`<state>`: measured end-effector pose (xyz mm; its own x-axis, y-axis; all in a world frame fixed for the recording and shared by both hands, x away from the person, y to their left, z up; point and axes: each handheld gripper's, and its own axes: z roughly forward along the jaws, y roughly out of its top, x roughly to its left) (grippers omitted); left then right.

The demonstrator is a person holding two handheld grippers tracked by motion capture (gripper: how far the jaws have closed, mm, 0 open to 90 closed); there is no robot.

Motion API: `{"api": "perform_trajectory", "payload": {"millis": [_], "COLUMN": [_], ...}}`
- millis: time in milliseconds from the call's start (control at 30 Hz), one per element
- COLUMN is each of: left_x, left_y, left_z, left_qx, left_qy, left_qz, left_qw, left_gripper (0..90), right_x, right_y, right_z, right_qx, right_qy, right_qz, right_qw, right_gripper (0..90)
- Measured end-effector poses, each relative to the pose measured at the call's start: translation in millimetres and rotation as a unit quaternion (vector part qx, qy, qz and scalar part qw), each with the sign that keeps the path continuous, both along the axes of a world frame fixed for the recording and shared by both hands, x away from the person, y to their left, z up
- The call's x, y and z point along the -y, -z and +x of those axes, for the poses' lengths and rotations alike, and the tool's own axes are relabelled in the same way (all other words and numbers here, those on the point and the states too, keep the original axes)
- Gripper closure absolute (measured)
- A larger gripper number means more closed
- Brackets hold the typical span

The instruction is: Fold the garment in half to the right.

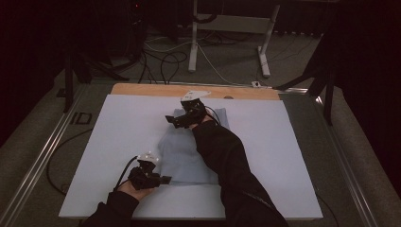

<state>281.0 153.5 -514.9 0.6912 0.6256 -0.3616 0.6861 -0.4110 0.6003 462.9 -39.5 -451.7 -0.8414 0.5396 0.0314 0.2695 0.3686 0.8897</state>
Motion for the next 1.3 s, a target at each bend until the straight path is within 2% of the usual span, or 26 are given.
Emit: {"api": "perform_trajectory", "payload": {"millis": [133,400,600,700,833,867,933,1033,1233,1300], "left_x": [0.4,-0.4,-1.1,-2.0,-3.0,-3.1,-3.2,-3.7,-3.1,-3.0], "left_y": [-1.5,-1.0,-2.2,-1.5,-1.6,-1.7,-1.9,-1.8,-2.3,-2.3], "left_z": [-1.5,-1.8,-2.2,-1.5,-1.1,-1.1,-1.2,-0.7,-0.6,-0.8], "left_qx": [0.003,0.005,0.006,0.004,0.003,0.002,0.002,-0.001,-0.001,0.000], "left_qy": [-0.002,-0.002,-0.005,-0.004,-0.005,-0.005,-0.004,-0.004,-0.003,-0.002], "left_qz": [-0.006,-0.002,-0.008,-0.010,-0.015,-0.016,-0.016,-0.020,-0.020,-0.020], "left_qw": [1.0000,1.0000,0.9999,0.9999,0.9999,0.9999,0.9999,0.9998,0.9998,0.9998], "left_gripper": [86.6,86.6,86.6,86.6,86.6,86.6,86.6,86.6,86.6,86.6], "right_x": [-4.7,-16.2,-27.7,-32.4,-35.5,-35.8,-36.8,-39.8,-44.9,-46.1], "right_y": [7.9,21.4,32.1,38.5,46.2,47.2,49.0,54.6,62.4,64.3], "right_z": [15.4,38.7,51.2,57.8,66.6,68.2,70.8,74.3,76.7,76.4], "right_qx": [-0.020,-0.038,-0.060,-0.077,-0.096,-0.095,-0.097,-0.109,-0.105,-0.105], "right_qy": [0.013,0.049,0.061,0.079,0.104,0.106,0.115,0.121,0.132,0.129], "right_qz": [0.002,-0.042,-0.065,-0.081,-0.102,-0.105,-0.104,-0.119,-0.152,-0.155], "right_qw": [0.9997,0.9972,0.9942,0.9906,0.9847,0.9842,0.9831,0.9794,0.9739,0.9738], "right_gripper": [8.6,9.3,21.2,30.8,38.4,39.8,41.8,43.5,46.3,46.2]}}
